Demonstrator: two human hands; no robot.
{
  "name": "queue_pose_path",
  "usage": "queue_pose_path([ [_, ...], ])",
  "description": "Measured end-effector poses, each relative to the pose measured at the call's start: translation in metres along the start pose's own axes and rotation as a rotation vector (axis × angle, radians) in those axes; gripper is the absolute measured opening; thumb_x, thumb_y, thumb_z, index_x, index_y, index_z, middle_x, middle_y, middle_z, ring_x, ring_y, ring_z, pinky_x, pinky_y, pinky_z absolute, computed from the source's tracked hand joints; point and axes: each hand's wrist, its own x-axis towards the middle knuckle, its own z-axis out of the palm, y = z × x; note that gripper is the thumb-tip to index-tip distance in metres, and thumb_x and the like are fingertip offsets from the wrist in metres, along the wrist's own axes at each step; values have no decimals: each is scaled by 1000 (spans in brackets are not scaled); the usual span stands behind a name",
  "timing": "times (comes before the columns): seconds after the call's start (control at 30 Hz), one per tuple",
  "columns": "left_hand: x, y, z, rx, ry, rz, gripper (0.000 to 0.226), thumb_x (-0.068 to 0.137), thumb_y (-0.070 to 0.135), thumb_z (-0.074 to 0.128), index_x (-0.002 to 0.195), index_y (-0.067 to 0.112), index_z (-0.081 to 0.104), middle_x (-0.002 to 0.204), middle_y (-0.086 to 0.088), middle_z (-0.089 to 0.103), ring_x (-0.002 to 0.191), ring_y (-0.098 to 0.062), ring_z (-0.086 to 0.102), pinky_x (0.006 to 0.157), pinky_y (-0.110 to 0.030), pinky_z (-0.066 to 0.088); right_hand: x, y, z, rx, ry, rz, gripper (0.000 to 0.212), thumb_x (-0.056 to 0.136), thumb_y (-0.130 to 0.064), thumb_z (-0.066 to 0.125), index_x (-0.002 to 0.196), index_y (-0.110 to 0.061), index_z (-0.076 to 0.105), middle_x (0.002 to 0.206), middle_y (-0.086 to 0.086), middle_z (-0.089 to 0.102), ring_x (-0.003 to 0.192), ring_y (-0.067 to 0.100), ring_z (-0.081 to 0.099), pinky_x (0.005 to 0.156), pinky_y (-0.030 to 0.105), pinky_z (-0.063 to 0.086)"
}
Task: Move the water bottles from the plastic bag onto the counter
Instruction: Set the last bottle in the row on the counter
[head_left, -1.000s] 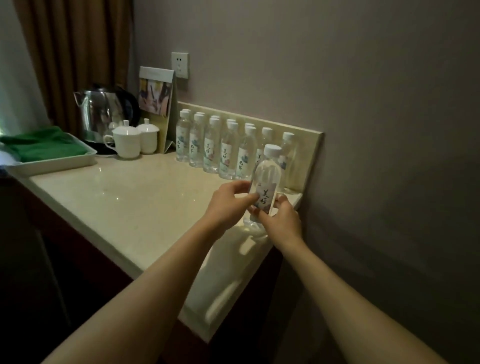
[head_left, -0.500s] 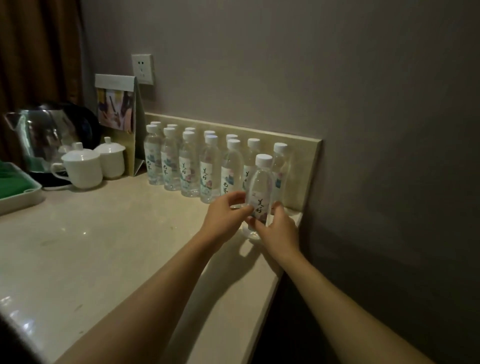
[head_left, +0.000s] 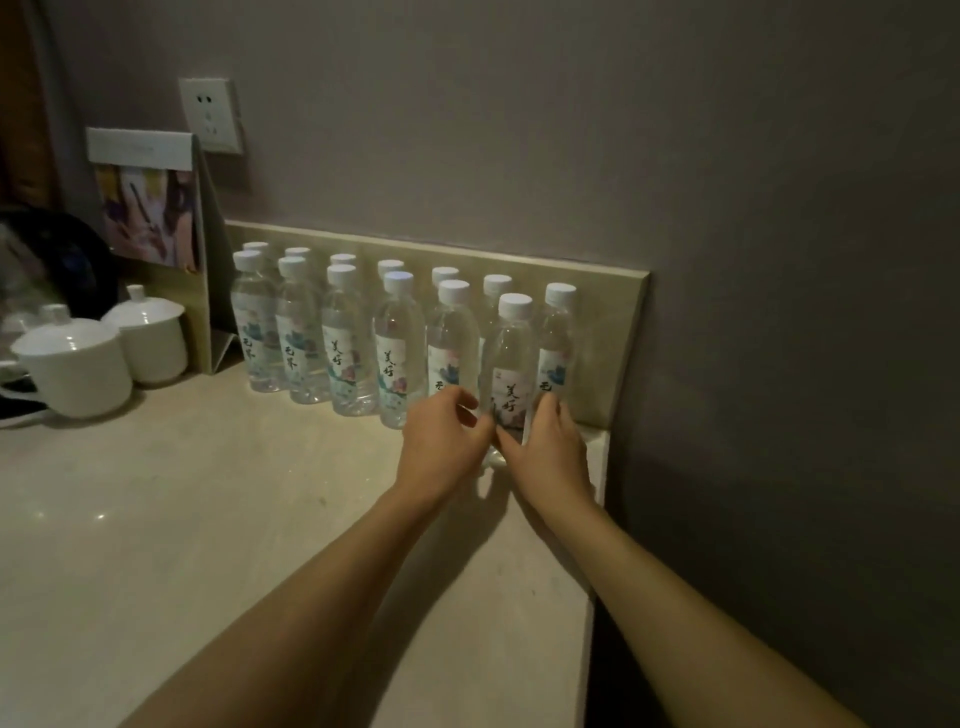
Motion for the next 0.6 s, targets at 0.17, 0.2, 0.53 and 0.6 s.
queue_pose_path([
  [0.17, 11, -11, 5, 21, -34, 38, 21, 90, 27, 64, 94, 8, 72, 79, -1, 69, 68, -10, 60, 57, -12, 38, 4, -7, 6, -70, 53, 39, 65, 86, -46, 66, 133, -13, 36, 136, 9, 47, 122, 29, 52, 93, 45, 51],
  [0.2, 12, -12, 6, 26, -41, 49, 21, 90, 26, 63, 93, 8, 72, 78, 0, 69, 67, -9, 60, 56, -11, 37, 5, -8, 8, -69, 64, 51, 66, 85, -46, 66, 134, -13, 35, 137, 10, 47, 123, 30, 51, 93, 46, 51],
  [0.53, 20, -18, 5, -12, -120, 112, 21, 95, 26, 59, 90, 8, 70, 78, -1, 67, 68, -9, 62, 58, -14, 45, 5, -14, 14, -50, 136, 82, 59, 84, -42, 69, 127, -13, 41, 132, 11, 52, 119, 30, 55, 91, 48, 53],
  [0.6, 21, -19, 5, -21, -139, 114, 20, 95, 25, 59, 93, 9, 71, 80, -1, 67, 70, -9, 62, 59, -14, 45, 4, -15, 14, -59, 156, 79, 56, 84, -42, 69, 125, -13, 42, 130, 10, 53, 117, 29, 57, 89, 45, 54],
])
